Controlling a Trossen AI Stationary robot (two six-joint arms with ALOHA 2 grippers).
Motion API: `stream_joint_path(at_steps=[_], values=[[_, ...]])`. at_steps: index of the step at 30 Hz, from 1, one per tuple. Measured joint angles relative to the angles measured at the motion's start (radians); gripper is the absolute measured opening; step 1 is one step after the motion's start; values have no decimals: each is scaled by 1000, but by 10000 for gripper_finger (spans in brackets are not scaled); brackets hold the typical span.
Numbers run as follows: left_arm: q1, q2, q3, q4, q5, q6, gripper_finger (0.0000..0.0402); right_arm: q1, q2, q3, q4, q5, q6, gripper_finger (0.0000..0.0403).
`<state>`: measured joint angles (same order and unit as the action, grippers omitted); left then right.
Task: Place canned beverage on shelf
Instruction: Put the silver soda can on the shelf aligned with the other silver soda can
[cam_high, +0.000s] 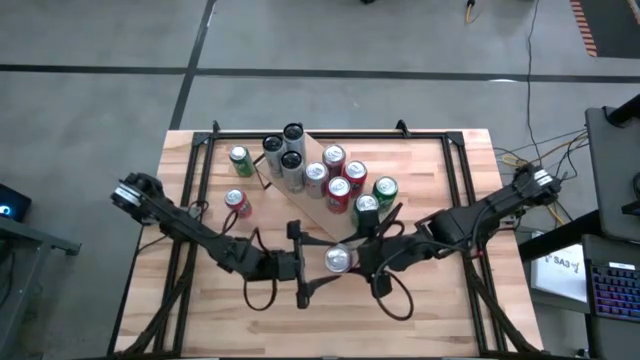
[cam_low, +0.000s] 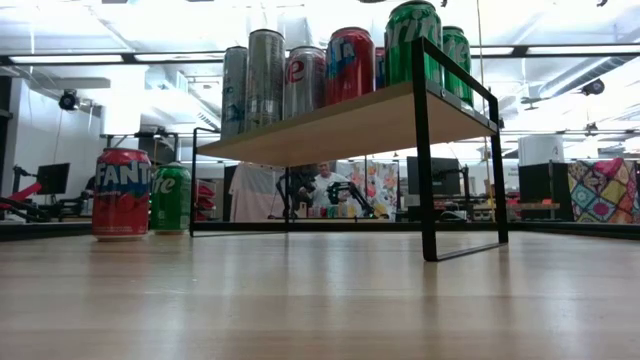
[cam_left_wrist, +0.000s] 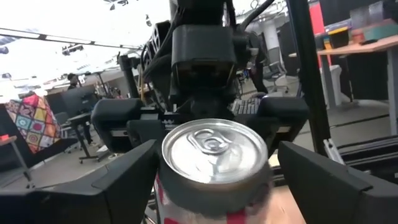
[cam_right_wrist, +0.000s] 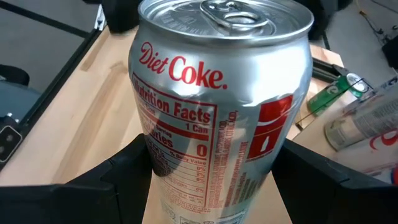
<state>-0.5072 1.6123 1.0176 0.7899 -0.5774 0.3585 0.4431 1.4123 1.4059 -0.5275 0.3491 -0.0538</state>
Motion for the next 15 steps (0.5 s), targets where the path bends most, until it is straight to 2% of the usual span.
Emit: stream_joint_path(at_steps=[15], values=[[20, 69, 0, 133, -5, 32, 308, -2, 12, 9, 20, 17, -7, 267]])
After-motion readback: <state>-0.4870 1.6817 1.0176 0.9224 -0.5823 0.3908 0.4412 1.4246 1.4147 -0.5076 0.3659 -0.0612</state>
